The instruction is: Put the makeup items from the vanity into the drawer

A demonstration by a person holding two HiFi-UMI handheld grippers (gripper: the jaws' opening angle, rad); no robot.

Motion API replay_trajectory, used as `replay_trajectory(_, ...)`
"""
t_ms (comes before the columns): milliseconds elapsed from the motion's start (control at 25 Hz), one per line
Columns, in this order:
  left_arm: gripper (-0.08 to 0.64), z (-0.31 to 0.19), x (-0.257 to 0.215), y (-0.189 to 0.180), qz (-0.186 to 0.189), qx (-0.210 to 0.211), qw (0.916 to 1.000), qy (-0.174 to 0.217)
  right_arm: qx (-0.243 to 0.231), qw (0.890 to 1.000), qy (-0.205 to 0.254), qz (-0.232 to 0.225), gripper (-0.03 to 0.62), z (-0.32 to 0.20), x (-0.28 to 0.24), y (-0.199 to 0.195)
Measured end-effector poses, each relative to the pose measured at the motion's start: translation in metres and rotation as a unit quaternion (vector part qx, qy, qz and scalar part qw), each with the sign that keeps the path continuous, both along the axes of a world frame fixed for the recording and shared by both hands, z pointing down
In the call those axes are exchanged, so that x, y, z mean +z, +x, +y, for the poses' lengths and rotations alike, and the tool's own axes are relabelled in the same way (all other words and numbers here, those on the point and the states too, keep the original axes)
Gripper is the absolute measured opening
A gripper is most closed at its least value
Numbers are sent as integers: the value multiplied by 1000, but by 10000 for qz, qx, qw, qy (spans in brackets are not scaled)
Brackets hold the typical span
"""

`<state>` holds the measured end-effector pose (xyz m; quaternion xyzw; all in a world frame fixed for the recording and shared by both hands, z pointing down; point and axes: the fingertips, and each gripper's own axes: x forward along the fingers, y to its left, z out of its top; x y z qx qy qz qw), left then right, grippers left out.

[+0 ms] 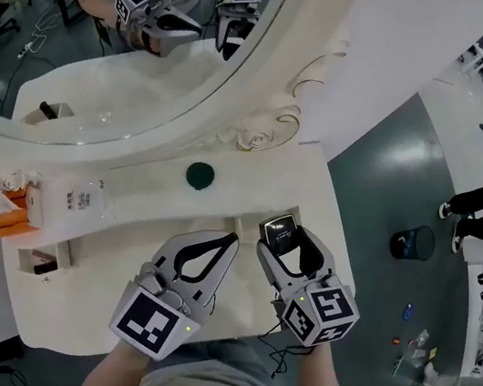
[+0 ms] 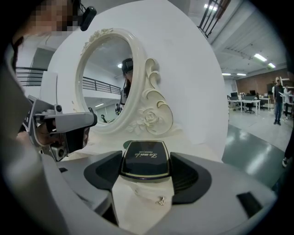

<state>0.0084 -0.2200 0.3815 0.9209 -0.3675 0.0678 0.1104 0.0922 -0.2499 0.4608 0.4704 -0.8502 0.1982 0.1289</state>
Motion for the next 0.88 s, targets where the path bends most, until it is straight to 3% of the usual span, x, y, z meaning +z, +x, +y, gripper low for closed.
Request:
replay_trajectory(400,15,-5,9,-3,7,-20,9999,-118,133,9983,-545,183,344,-1,34,5)
replay_trajectory(880,15,-11,18,-11,16,-76,9997,-223,305,9954,-794,441,344,-8,53,8)
